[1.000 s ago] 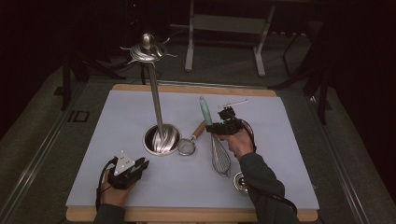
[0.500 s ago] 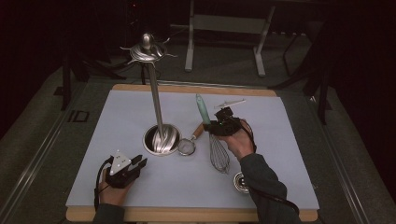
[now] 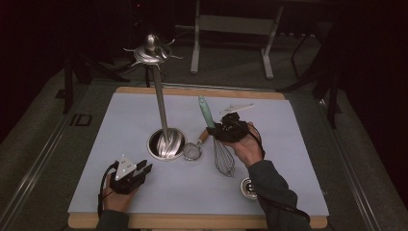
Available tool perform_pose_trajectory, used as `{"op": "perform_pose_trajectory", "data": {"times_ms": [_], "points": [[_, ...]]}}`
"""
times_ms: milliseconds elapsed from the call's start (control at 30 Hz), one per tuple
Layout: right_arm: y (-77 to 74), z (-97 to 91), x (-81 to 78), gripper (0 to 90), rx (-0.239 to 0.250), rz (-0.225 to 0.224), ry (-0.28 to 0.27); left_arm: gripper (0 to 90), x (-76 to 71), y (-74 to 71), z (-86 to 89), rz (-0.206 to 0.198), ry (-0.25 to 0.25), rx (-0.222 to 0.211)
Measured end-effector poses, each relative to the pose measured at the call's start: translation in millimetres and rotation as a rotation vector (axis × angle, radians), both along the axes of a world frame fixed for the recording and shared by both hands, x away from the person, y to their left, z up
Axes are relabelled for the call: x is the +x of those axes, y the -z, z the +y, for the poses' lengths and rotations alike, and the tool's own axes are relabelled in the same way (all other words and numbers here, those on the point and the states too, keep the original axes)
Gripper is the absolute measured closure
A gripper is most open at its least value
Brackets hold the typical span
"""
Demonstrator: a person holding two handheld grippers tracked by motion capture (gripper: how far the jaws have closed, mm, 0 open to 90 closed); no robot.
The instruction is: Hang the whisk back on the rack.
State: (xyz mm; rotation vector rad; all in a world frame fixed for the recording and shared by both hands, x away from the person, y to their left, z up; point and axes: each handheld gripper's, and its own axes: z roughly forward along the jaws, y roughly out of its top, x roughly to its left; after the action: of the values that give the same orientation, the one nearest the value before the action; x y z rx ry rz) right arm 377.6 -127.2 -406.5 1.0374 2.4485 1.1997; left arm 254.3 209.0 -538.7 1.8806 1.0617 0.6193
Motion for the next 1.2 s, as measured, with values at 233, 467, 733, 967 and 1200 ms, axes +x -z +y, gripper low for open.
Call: {"op": "perform_pose_trajectory", "data": {"times_ms": [233,467,733,967,1200], "points": [[-7.4,0.9,-4.7,69.2,0.01,-0.042,-0.048,70.3,0.3,0.1,0.2,0.002,-0.001,0.002],[-15.9,0.7,-7.1,69.2,0.037,-0.069,-0.091,70.2,0.6,0.3,0.1,0.005,-0.002,0.001],[-29.6,6.1,-10.5,69.2,0.049,-0.126,-0.157,70.1,0.6,0.3,-0.6,0.007,0.0,0.006],[-42.2,9.6,-12.5,69.2,0.057,-0.16,-0.193,70.1,0.6,0.3,-0.7,0.006,-0.006,0.007],[-55.2,15.3,-13.5,69.1,0.062,-0.202,-0.243,70.1,0.6,0.4,-0.9,0.005,-0.009,0.007]]}}
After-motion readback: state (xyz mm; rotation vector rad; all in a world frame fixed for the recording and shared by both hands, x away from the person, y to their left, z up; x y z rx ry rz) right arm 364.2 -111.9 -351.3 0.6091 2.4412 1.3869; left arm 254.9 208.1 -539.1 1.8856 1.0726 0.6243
